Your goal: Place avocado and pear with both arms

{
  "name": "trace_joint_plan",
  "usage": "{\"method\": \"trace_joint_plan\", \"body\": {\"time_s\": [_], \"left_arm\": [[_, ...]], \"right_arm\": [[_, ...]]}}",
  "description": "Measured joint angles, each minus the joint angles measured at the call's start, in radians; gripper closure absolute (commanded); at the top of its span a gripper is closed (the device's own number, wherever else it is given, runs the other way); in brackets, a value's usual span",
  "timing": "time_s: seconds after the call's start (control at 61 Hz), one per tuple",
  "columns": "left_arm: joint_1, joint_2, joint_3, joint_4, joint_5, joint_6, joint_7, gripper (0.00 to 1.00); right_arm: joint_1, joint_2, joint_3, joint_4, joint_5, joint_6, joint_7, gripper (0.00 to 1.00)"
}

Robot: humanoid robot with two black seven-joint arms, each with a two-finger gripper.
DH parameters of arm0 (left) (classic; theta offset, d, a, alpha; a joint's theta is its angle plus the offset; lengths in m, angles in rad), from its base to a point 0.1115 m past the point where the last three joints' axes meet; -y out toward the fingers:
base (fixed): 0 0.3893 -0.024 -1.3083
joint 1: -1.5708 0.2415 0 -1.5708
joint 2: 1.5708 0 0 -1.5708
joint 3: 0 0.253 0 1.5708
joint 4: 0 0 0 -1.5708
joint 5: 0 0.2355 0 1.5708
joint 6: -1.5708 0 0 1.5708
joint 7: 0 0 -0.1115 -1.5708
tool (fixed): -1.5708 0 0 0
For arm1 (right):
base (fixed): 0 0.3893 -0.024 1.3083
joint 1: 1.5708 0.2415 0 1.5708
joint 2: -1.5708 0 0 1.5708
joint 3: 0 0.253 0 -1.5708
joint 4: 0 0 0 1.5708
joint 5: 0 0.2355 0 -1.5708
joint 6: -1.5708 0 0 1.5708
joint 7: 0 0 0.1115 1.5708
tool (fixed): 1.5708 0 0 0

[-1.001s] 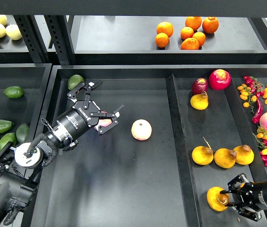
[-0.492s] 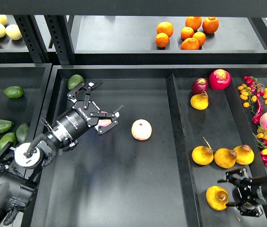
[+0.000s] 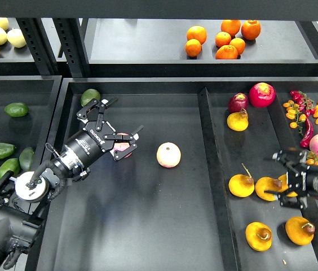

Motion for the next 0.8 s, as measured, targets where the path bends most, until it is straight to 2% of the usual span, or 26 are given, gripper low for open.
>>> {"method": "trace_joint_plan", "body": {"time_s": [0.164, 0.41, 0.689, 0.804], "left_arm": [[0.001, 0.000, 0.000, 0.000, 0.000, 0.000, -0.004, 0.01], [0.001, 0.000, -0.001, -0.004, 0.000, 0.000, -0.051, 0.01], [0.001, 0.000, -0.008, -0.008, 0.000, 0.000, -0.053, 0.01], [0.001, 0.000, -0.007, -0.009, 0.000, 0.000, -0.053, 0.01]], "right_arm": [[-0.005, 0.051, 0.085, -0.001, 0.015, 0.000, 0.000, 0.07], [-0.023, 0.166, 0.245, 0.002, 0.019, 0.000, 0.000, 0.06], [-0.025, 0.265, 0.347, 0.017, 0.018, 0.000, 0.001, 0.03], [-0.018, 0.303, 0.355, 0.019, 0.017, 0.000, 0.057, 0.01]]}}
